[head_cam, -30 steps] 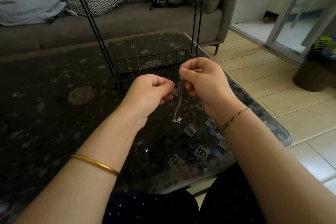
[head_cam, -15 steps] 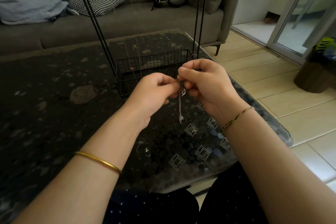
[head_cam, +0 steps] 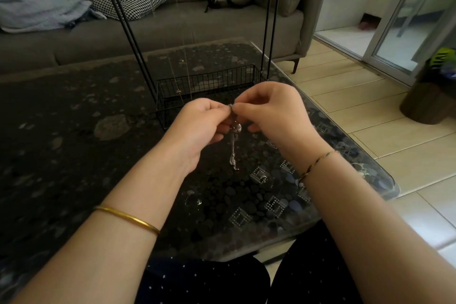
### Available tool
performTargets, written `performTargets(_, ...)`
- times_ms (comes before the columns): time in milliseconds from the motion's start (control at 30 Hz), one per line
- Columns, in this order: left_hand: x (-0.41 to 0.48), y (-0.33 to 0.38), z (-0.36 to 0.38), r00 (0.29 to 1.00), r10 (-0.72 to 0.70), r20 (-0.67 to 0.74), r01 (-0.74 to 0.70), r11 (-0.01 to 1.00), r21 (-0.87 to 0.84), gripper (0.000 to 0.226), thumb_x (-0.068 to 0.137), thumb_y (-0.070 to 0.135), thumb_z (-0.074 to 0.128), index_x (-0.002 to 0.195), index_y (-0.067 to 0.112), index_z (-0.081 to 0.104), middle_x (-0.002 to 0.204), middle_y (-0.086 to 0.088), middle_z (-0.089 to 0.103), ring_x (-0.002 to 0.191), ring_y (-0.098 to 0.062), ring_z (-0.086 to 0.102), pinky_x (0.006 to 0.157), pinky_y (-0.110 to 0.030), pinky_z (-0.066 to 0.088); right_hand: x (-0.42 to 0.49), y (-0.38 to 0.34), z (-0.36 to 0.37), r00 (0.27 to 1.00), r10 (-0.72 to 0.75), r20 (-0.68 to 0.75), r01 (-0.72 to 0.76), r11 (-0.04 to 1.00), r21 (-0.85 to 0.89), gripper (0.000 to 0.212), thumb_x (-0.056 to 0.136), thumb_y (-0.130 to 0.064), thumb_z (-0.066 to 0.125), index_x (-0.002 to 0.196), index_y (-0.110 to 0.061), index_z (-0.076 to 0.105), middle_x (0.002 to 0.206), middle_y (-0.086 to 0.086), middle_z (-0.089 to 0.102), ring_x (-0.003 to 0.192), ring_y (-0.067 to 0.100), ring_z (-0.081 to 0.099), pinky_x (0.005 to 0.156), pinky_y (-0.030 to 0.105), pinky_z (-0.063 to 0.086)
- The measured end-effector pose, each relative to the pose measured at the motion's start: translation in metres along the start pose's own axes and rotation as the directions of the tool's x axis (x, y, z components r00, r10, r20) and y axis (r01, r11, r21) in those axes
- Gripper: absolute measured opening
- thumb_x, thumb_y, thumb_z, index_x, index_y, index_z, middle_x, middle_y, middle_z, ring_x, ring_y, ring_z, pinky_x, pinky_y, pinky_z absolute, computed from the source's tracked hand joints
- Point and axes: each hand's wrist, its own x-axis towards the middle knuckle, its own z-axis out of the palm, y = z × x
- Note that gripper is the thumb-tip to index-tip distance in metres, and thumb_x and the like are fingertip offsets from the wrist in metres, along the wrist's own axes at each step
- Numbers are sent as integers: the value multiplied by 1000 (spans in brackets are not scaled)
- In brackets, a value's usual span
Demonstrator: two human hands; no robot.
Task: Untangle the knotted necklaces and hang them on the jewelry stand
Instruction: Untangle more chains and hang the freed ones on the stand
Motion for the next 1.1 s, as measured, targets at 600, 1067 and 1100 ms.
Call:
performTargets(600, -1, 4, 3, 969, 160, -186, -125, 975, 186, 11, 87, 15, 56, 85, 7, 63, 85, -6, 63, 79, -14, 58, 72, -30, 48, 3, 0, 7, 962, -256, 95, 273, 889, -367, 8, 86, -16, 56, 87, -10, 62, 83, -1, 58, 74, 12, 52, 69, 29, 48)
performTargets(1067, -6, 3, -4, 955, 295, -18, -284, 934, 217, 13, 90, 15, 62, 91, 27, 68, 87, 9, 68, 77, 2, 63, 63, -10, 47, 4, 0, -1, 994, -17, 112, 21, 999, -34, 22, 94, -10, 46, 77, -8, 59, 78, 12, 68, 73, 24, 63, 63, 34, 51)
performTargets(1100, -5, 3, -4, 947, 321, -26, -304, 919, 251, 11, 89, 15, 65, 90, 25, 68, 87, 8, 68, 78, 1, 64, 68, -14, 50, 4, 0, 0, 993, -19, 117, 24, 999, -35, 21, 94, -10, 47, 78, -8, 60, 78, 12, 68, 71, 21, 62, 61, 30, 50)
